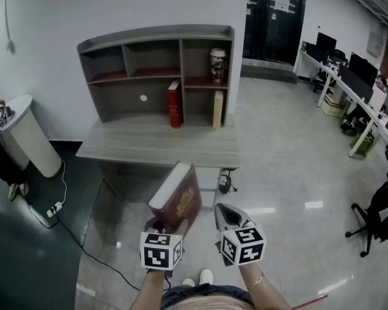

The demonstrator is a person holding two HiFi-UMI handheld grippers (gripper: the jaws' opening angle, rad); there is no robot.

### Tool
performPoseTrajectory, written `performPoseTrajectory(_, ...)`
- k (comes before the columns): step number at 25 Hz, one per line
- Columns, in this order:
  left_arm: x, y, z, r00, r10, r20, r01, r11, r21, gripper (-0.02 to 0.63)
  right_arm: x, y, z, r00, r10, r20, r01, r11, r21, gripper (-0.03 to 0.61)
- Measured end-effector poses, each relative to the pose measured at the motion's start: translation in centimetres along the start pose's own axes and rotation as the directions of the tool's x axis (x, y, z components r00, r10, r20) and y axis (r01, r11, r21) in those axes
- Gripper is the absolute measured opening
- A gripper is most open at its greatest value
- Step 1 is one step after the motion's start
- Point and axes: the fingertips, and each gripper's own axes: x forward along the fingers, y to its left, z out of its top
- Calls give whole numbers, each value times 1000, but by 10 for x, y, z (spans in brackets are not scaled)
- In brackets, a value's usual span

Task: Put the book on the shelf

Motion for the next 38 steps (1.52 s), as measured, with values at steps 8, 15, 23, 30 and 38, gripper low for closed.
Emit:
performPoseTrajectory(8, 10, -2, 11, 1000, -7, 5, 7, 1000, 5, 221, 0, -7, 6, 1000, -20, 5, 20, 1000, -18, 8)
performPoseTrajectory(15, 25, -12, 7, 999, -25, -23, 25, 999, 23, 221, 2, -18, 4, 999, -31, 6, 31, 999, -10, 8)
performPoseTrajectory(23, 50, -10, 22, 999, -23, -23, 23, 999, 40, 221, 20, -29, -1, 1000, 18, -25, -18, 999, 38, 8)
performPoseTrajectory(30, 69, -5, 43, 1000, -10, -7, 10, 999, 38, 221, 32, -46, 2, 1000, 17, -20, -16, 998, 55, 9)
performPoseTrajectory(38, 88, -8, 53, 1000, -12, -11, 12, 999, 34, 221, 36, -64, 4, 1000, 3, -12, -2, 997, 71, 8)
